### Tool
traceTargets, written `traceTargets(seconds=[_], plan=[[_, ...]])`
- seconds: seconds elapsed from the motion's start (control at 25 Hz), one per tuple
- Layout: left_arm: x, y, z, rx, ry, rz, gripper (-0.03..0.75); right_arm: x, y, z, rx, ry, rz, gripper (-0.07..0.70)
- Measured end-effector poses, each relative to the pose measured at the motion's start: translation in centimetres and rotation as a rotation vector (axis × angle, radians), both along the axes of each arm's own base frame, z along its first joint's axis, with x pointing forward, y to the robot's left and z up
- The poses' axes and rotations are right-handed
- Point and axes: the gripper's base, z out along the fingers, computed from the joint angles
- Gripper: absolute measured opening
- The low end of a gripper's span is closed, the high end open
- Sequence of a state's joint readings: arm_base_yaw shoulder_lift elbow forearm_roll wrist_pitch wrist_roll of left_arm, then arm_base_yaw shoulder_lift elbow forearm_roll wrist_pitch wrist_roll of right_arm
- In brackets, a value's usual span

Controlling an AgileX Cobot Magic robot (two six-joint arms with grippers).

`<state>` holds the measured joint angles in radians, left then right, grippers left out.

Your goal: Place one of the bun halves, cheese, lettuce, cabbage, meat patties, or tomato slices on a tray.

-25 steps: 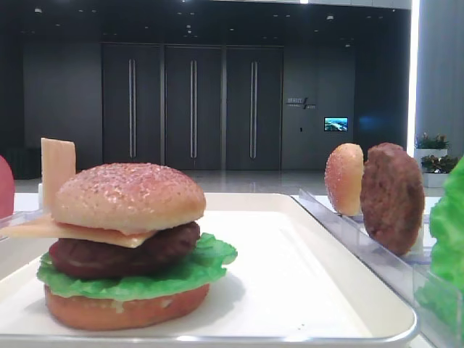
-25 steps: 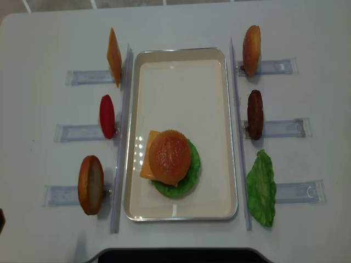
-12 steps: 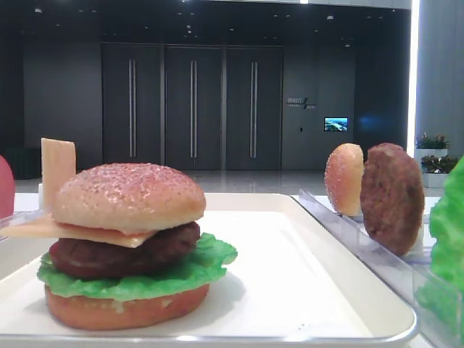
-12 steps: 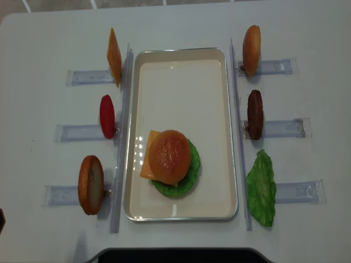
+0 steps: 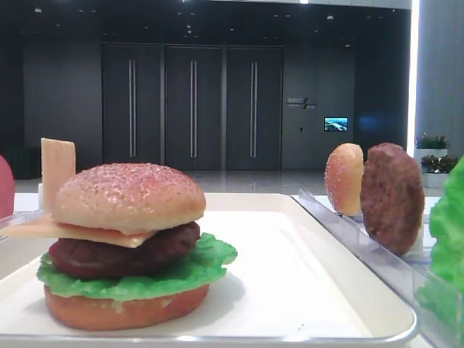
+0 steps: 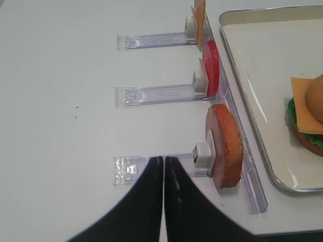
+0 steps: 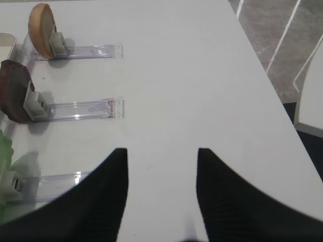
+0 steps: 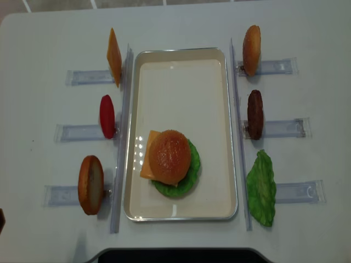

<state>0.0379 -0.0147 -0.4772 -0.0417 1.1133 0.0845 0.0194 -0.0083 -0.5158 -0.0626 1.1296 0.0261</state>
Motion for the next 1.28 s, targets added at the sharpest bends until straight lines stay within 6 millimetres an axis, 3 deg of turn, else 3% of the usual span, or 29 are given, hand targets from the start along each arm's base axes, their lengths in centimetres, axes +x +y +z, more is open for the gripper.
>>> traceTargets(seconds=[1.28], plan=[[0.00, 0.00, 0.00, 0.000, 0.000, 0.000, -0.001, 0.00, 0.10, 0.00, 0.010, 0.000, 0.007, 0.308]])
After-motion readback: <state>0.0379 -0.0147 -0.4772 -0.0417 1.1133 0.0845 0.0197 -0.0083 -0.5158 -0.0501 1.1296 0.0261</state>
